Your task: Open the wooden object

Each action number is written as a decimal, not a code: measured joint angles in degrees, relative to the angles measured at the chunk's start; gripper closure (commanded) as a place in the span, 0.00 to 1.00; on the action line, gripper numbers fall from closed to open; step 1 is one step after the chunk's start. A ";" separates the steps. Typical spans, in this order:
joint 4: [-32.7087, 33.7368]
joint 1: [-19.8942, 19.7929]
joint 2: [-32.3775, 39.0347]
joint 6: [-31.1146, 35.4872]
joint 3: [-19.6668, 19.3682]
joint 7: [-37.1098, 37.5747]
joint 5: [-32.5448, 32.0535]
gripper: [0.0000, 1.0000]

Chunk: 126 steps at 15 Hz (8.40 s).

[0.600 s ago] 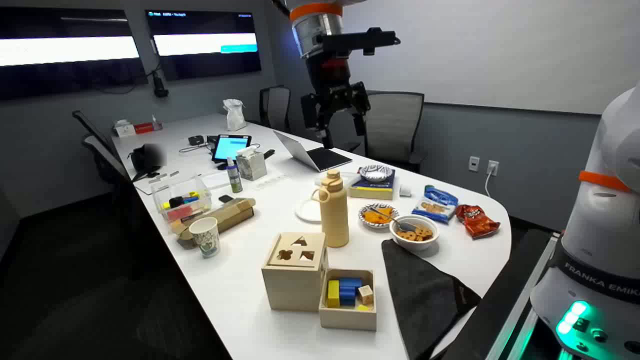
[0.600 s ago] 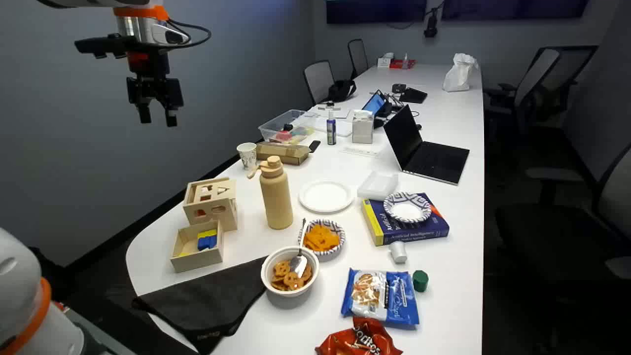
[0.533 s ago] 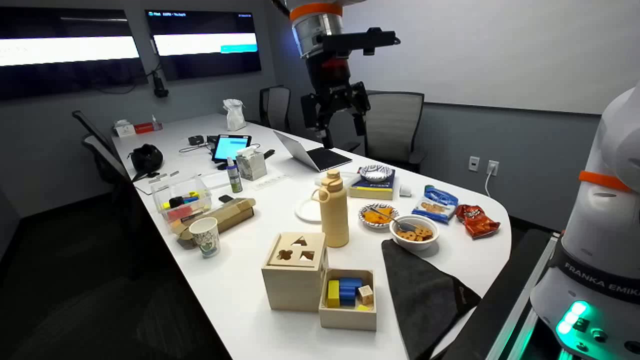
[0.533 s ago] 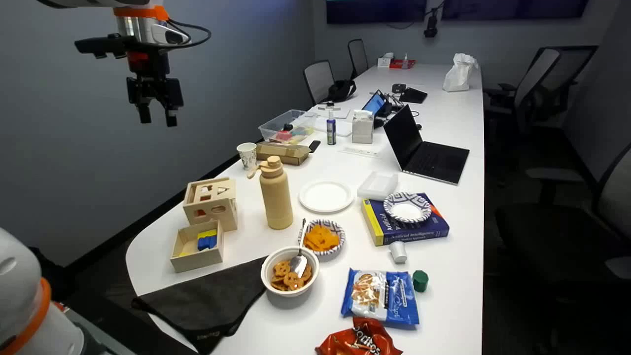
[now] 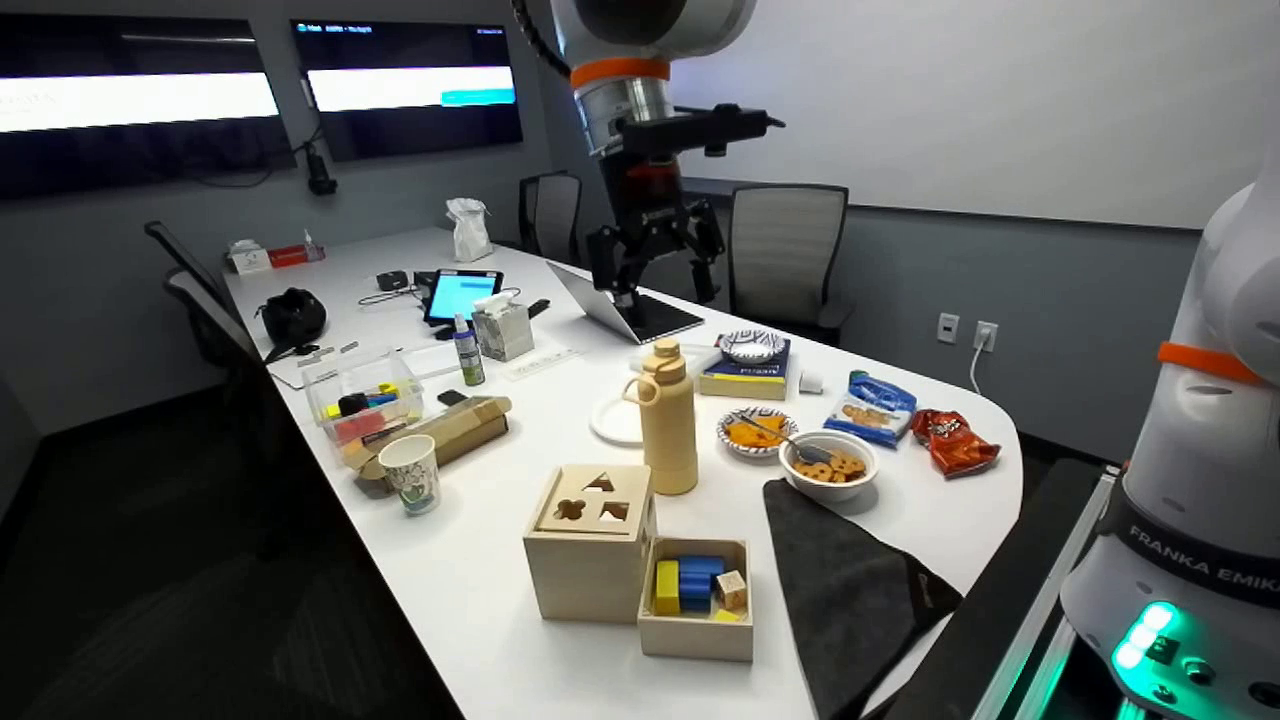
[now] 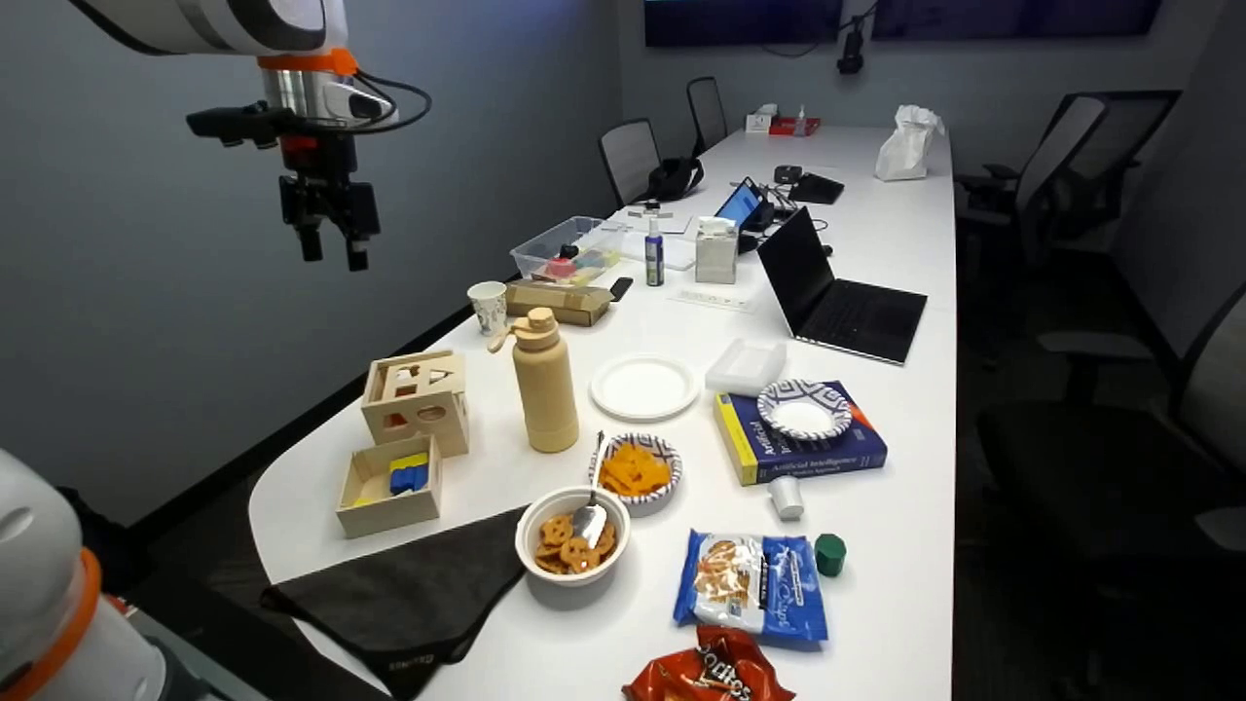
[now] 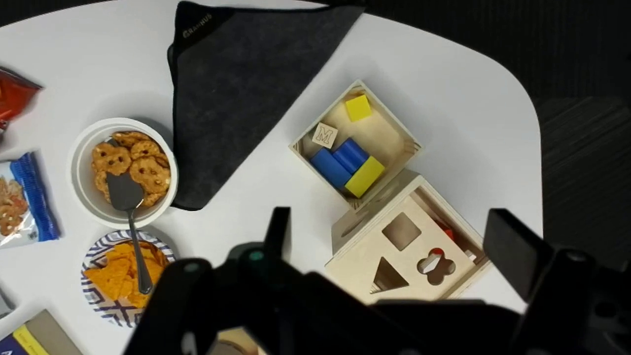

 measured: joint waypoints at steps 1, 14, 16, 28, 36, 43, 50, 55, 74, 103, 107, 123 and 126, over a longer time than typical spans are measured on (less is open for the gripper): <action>-0.14 0.22 1.25 1.84 0.05 1.06 0.05 0.00; -3.43 5.12 17.93 28.94 -0.84 18.48 2.26 0.00; -3.15 6.08 20.15 30.15 -1.61 21.29 1.59 0.00; 8.48 11.65 32.43 24.08 -7.12 34.27 -3.61 0.00; 15.99 11.90 39.39 17.81 -7.85 34.84 -3.61 0.00; 20.43 12.18 42.94 15.74 -8.65 34.99 -3.61 0.00; 23.64 12.32 45.55 12.76 -9.24 35.67 -3.61 0.00; 25.27 12.52 46.82 11.46 -9.68 36.73 -3.61 0.00; 27.30 12.52 48.13 10.88 -11.83 41.28 -3.60 0.00; 28.95 12.03 48.70 10.85 -14.07 44.44 -3.60 0.00; 29.28 12.03 48.90 10.85 -14.30 44.75 -3.60 0.00; 29.60 12.03 48.96 10.85 -14.61 45.54 -3.60 0.00; 29.58 12.18 48.37 10.84 -14.02 45.17 -3.69 0.00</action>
